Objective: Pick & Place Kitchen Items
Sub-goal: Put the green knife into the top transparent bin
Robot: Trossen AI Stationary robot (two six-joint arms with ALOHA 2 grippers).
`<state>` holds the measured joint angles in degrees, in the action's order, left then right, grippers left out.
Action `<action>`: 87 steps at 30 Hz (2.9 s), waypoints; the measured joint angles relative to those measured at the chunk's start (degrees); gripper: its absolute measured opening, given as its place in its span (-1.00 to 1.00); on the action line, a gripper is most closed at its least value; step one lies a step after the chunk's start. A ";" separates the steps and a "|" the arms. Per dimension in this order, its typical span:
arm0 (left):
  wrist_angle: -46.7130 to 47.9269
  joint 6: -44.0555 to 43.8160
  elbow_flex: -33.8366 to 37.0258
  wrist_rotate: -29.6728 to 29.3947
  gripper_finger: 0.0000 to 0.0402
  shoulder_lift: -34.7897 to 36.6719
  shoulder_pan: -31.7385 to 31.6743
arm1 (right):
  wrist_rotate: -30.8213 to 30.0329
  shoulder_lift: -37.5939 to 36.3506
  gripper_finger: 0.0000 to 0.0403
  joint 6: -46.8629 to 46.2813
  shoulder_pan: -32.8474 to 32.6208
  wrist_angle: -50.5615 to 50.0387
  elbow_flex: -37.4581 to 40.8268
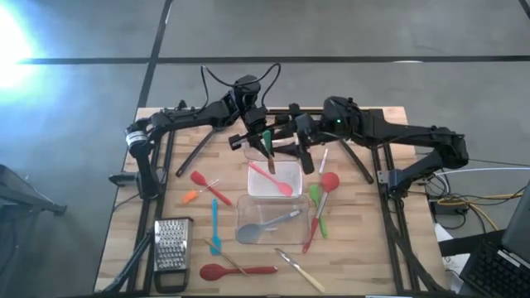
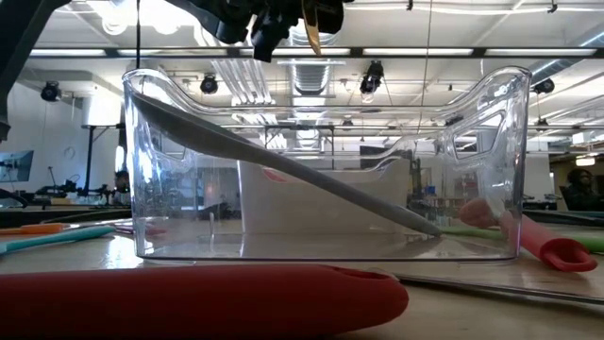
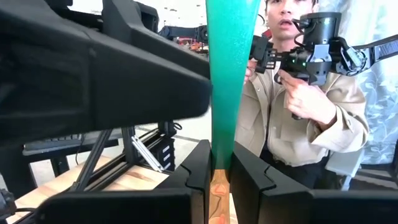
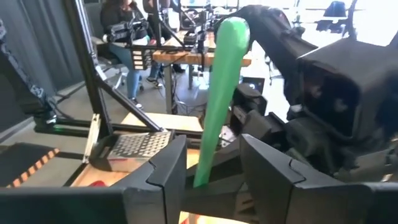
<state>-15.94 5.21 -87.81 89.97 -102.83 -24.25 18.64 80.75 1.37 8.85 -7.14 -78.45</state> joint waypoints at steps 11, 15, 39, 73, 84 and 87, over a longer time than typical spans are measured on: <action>0.00 0.38 0.04 0.00 -0.81 0.00 0.00 | 9.95 -0.11 -0.37 -7.41 3.76 0.03 -2.33; -0.28 0.95 0.04 0.00 -0.81 0.00 0.01 | 11.84 -0.11 -0.36 -8.90 4.39 0.18 -3.17; -0.51 2.64 0.04 -1.81 -0.81 -0.13 -1.66 | 13.72 0.01 -0.39 -14.57 2.26 -6.83 -9.61; 0.07 5.23 1.81 -1.09 -0.81 -0.17 -3.17 | -3.62 9.29 -0.16 -7.46 1.35 -22.23 -23.10; 0.09 4.92 1.81 -0.23 -0.81 -0.17 -3.17 | -3.18 14.87 -0.66 -4.89 1.29 -31.30 -32.84; 0.05 4.41 1.79 0.60 -0.81 -0.17 -3.16 | -1.42 16.34 -0.87 -3.70 1.38 -34.24 -35.99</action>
<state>-15.89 9.62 -86.02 90.57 -103.00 -27.41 17.22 97.09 -2.33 10.23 -41.37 -114.44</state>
